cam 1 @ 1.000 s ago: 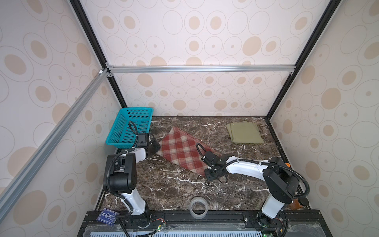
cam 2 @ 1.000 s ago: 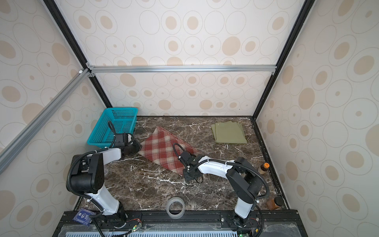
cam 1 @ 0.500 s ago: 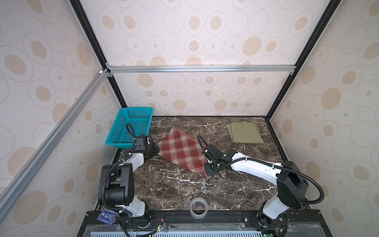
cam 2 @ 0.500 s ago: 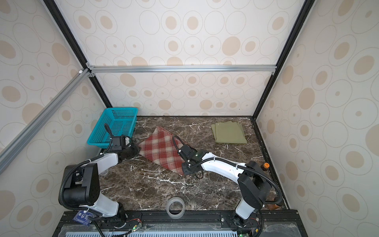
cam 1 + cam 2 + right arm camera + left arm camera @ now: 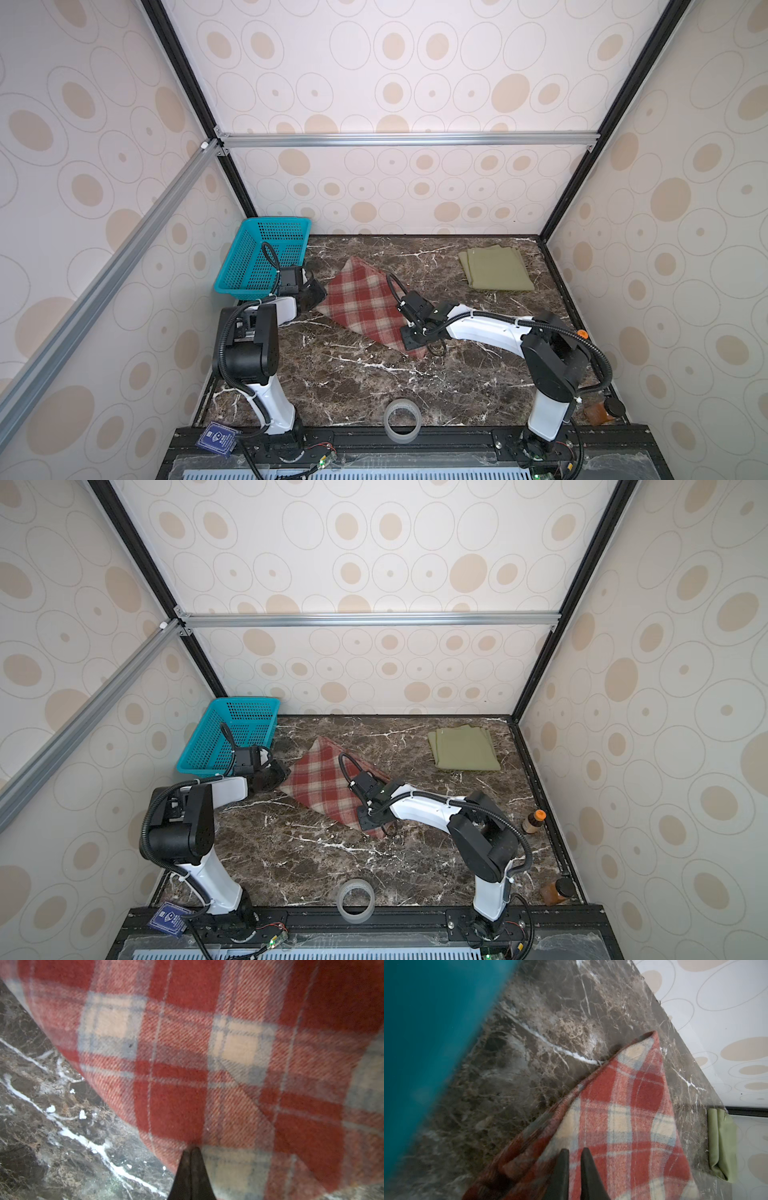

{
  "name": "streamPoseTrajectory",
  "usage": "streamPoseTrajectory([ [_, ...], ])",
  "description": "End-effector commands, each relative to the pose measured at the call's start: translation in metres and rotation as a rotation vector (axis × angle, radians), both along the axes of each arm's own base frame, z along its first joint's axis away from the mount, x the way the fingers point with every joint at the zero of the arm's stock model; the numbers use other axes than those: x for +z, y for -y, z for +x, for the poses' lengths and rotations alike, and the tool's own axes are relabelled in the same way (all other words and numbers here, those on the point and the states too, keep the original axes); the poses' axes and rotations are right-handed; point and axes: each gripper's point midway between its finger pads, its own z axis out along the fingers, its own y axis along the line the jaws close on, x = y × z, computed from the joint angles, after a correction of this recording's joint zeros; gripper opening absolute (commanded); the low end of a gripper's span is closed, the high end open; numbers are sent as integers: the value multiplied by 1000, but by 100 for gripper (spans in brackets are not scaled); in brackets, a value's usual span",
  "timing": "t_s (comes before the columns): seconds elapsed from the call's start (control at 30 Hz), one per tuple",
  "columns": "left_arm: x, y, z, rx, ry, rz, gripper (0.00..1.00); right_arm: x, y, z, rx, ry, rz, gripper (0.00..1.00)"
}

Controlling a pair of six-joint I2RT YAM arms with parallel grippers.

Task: Fold and stack the skirts

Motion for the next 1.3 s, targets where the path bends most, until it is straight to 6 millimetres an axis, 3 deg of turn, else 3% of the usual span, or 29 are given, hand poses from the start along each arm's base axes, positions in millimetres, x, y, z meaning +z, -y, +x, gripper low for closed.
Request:
streamPoseTrajectory([
  [0.0, -11, -2, -7, 23, -26, -14, 13, -12, 11, -11, -20, -39, -19, 3],
  [0.3, -31, -2, -41, 51, -85, -16, 12, -27, 41, -31, -13, -88, -84, 3],
  [0.7, -19, 0, -73, 58, -111, 16, 12, -24, 60, -31, -41, -114, -78, 3],
  [0.87, -20, 11, -93, 39, -137, 25, 12, -25, 69, -28, -51, -119, -75, 3],
  [1.27, -47, 50, -144, -65, -247, 21, 11, -24, 105, -17, -105, -104, -126, 3],
])
